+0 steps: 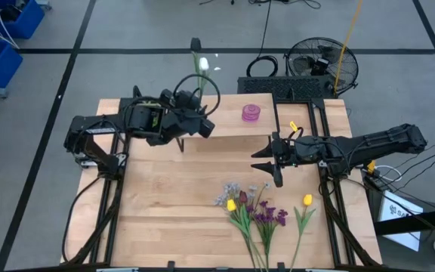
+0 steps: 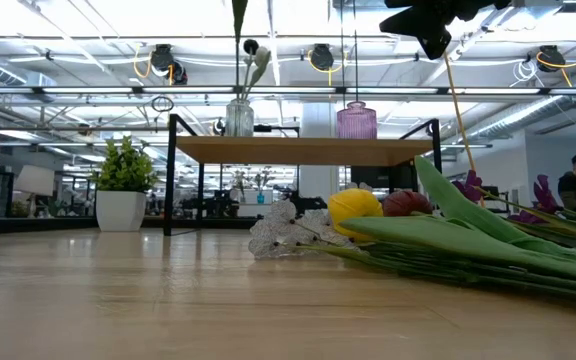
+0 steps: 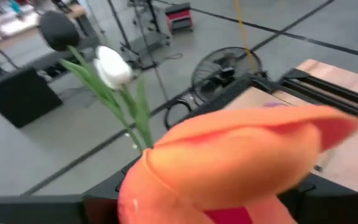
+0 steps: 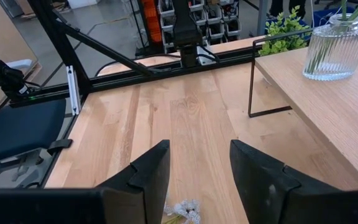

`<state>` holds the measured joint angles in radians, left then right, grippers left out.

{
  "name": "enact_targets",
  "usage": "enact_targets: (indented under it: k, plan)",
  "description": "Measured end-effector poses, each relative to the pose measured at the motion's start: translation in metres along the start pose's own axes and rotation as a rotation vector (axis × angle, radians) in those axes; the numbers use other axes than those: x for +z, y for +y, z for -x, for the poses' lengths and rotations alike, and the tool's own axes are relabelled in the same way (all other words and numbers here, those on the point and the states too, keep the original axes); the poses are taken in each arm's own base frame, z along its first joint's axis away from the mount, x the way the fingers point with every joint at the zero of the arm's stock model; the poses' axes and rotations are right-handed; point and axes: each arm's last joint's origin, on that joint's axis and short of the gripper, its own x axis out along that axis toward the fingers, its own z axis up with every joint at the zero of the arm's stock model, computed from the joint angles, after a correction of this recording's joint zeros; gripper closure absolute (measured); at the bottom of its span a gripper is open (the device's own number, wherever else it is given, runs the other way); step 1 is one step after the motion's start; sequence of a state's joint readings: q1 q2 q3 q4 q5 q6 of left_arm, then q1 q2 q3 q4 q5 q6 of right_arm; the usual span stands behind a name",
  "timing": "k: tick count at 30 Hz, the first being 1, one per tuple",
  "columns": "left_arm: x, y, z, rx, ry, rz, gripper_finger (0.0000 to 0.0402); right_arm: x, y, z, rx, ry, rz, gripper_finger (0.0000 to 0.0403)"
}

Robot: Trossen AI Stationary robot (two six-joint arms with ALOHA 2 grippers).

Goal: Pick and place flowers into a vace then onto a shelf
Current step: Put the orange tulip into the white vase

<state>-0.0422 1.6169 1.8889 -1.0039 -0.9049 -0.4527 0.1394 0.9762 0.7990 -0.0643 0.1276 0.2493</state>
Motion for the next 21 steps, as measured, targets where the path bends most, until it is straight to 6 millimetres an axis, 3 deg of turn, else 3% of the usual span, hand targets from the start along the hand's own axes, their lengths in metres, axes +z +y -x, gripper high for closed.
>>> enact_targets:
  k: [21]
  plan:
    - [-0.011,-0.024,0.032,-0.157,0.005,0.015,0.0188,0.000,0.000,0.000,0.002,0.001,0.000,0.0243]
